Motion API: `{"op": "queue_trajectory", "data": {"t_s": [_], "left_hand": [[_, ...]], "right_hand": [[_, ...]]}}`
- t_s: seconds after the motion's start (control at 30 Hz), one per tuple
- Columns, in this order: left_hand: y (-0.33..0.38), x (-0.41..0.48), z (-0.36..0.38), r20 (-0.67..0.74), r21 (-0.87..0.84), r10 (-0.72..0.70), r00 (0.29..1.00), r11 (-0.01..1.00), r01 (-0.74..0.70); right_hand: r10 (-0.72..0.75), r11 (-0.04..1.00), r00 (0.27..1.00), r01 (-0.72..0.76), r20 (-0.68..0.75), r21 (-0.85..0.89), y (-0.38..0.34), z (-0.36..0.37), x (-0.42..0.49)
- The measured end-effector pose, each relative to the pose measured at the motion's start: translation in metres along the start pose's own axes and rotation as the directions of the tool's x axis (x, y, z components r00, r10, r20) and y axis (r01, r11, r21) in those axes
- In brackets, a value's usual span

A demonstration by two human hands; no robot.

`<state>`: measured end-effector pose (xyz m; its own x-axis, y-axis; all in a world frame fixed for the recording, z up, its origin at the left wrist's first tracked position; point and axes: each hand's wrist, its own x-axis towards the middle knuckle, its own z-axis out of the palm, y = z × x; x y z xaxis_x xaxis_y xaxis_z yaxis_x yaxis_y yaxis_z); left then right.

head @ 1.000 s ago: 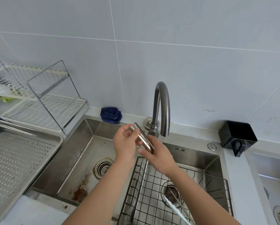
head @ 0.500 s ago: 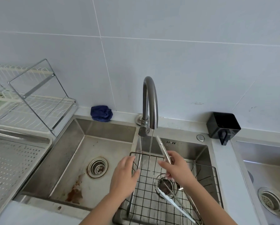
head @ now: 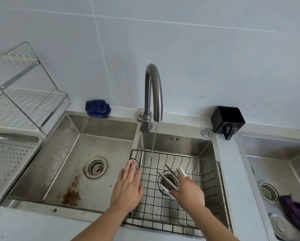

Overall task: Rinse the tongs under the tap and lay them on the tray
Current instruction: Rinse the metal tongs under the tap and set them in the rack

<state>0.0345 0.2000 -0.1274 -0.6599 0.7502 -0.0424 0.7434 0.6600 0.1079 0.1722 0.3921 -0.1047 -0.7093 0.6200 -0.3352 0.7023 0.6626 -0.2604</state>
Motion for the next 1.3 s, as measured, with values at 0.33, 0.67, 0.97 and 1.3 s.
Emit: {"op": "queue_trajectory", "data": {"t_s": [0.33, 0.67, 0.97, 1.3], "left_hand": [[0.000, -0.001, 0.003, 0.019, 0.065, -0.002, 1.000, 0.998, 0.000], [-0.001, 0.000, 0.006, -0.008, 0.024, -0.004, 1.000, 1.000, 0.004], [-0.002, 0.002, 0.011, -0.025, 0.019, -0.011, 1.000, 1.000, 0.012], [-0.002, 0.001, 0.008, 0.009, 0.013, -0.004, 1.000, 1.000, 0.004]], "right_hand": [[-0.016, 0.998, 0.999, 0.013, -0.044, -0.066, 0.000, 0.022, -0.003], [-0.191, 0.920, 0.958, 0.251, -0.213, 0.302, -0.064, -0.037, 0.049], [-0.211, 0.893, 0.958, 0.269, -0.192, 0.362, -0.124, -0.078, 0.115], [-0.149, 0.939, 0.985, 0.170, -0.090, 0.300, -0.143, -0.092, 0.145]]}}
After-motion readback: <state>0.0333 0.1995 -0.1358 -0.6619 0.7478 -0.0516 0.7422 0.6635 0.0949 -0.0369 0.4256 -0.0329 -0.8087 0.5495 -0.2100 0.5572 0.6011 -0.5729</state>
